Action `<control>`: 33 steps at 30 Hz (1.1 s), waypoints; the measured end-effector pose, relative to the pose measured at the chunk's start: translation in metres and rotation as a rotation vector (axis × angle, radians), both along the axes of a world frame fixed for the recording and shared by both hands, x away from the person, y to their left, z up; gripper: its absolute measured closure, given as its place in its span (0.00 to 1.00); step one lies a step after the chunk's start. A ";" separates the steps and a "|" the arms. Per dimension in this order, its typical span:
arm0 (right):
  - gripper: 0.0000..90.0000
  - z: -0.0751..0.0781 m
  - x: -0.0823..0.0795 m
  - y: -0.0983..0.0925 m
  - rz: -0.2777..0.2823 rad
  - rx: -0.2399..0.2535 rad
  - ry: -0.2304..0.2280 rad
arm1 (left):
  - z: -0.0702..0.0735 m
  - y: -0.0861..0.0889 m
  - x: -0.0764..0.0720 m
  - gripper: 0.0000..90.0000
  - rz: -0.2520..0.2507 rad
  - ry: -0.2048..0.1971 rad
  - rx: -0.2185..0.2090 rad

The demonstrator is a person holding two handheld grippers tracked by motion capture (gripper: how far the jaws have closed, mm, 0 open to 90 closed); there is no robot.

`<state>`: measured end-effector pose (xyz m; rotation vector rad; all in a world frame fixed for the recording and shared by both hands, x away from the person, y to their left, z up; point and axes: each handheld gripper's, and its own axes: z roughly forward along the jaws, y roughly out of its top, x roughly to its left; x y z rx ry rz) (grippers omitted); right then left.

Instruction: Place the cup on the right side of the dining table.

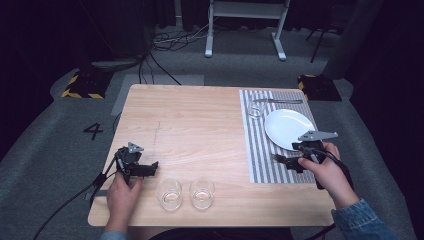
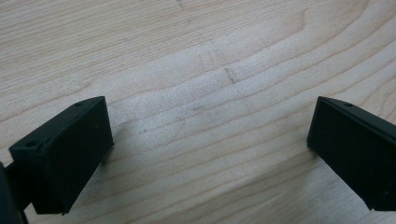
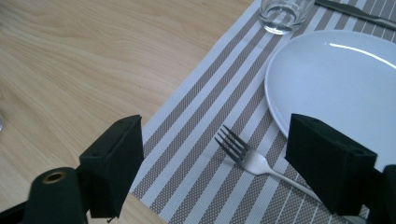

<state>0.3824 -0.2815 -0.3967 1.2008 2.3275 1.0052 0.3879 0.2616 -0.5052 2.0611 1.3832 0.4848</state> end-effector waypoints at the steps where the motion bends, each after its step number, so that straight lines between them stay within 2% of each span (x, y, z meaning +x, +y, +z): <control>1: 0.22 -0.003 -0.002 0.000 0.000 -0.001 0.002 | 0.000 0.000 0.000 0.00 0.000 0.000 0.000; 6: 0.22 -0.019 -0.012 -0.002 -0.009 0.007 0.011 | 0.000 0.000 0.000 0.00 0.000 0.000 0.000; 11: 0.23 -0.034 -0.021 -0.006 -0.031 0.021 -0.013 | 0.000 0.000 0.000 0.00 0.000 0.000 0.000; 14: 0.23 -0.043 -0.025 -0.009 -0.039 0.031 -0.010 | 0.000 0.000 0.000 0.00 0.000 0.000 0.000; 19: 0.23 -0.059 -0.033 -0.013 -0.029 0.024 0.014 | 0.000 0.000 0.000 0.00 0.000 0.000 0.000; 26: 0.22 -0.081 -0.042 -0.020 -0.038 0.005 0.023 | 0.000 0.000 0.000 0.00 0.000 0.000 -0.001; 29: 0.23 -0.089 -0.046 -0.024 -0.040 0.008 0.020 | 0.000 0.000 0.000 0.00 0.000 0.000 0.000; 33: 0.23 -0.097 -0.051 -0.028 -0.051 0.017 -0.006 | 0.000 0.000 0.000 0.00 0.000 0.000 0.000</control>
